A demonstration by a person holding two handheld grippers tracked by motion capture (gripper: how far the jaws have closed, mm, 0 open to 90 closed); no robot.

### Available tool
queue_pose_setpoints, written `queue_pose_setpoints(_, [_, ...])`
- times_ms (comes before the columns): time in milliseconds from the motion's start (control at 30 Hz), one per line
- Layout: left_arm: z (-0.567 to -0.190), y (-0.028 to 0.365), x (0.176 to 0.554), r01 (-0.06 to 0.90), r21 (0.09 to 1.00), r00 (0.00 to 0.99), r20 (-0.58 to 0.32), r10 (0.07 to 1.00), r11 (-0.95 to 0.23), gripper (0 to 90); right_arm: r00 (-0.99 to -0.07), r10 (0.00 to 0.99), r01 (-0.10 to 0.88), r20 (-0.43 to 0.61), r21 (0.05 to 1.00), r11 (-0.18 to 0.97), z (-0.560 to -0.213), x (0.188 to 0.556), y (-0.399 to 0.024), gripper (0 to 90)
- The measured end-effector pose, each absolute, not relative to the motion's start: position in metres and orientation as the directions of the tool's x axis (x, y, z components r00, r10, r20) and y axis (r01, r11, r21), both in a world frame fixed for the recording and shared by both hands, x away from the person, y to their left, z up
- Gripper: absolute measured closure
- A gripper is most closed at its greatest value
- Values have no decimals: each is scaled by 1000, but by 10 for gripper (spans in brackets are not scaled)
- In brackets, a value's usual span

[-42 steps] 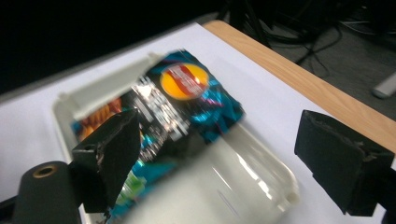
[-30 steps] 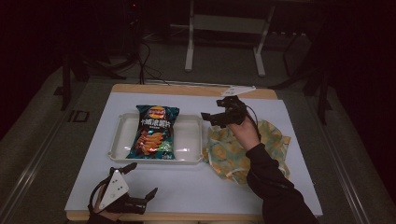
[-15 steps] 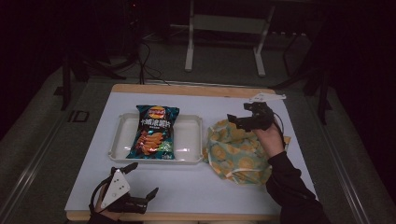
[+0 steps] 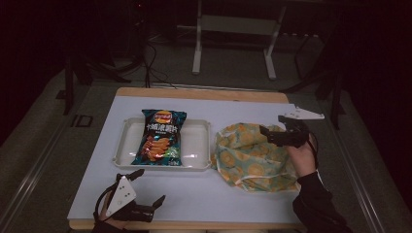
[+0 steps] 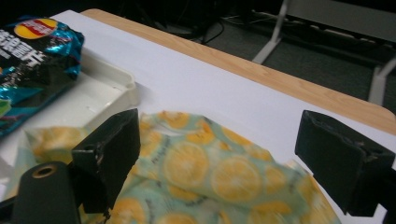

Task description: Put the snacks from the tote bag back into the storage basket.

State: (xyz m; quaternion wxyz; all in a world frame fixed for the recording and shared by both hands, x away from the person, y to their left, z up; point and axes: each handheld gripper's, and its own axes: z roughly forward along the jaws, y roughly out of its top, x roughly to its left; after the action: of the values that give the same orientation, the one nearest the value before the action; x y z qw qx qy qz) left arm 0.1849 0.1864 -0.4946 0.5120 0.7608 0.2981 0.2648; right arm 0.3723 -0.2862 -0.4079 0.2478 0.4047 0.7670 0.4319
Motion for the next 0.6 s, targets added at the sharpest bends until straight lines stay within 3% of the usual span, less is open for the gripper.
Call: queue_pose_setpoints(600, [-495, 185, 186, 183, 935, 685, 101, 721, -305, 2, -389, 918, 361, -73, 905, 225, -438, 332, -334, 137])
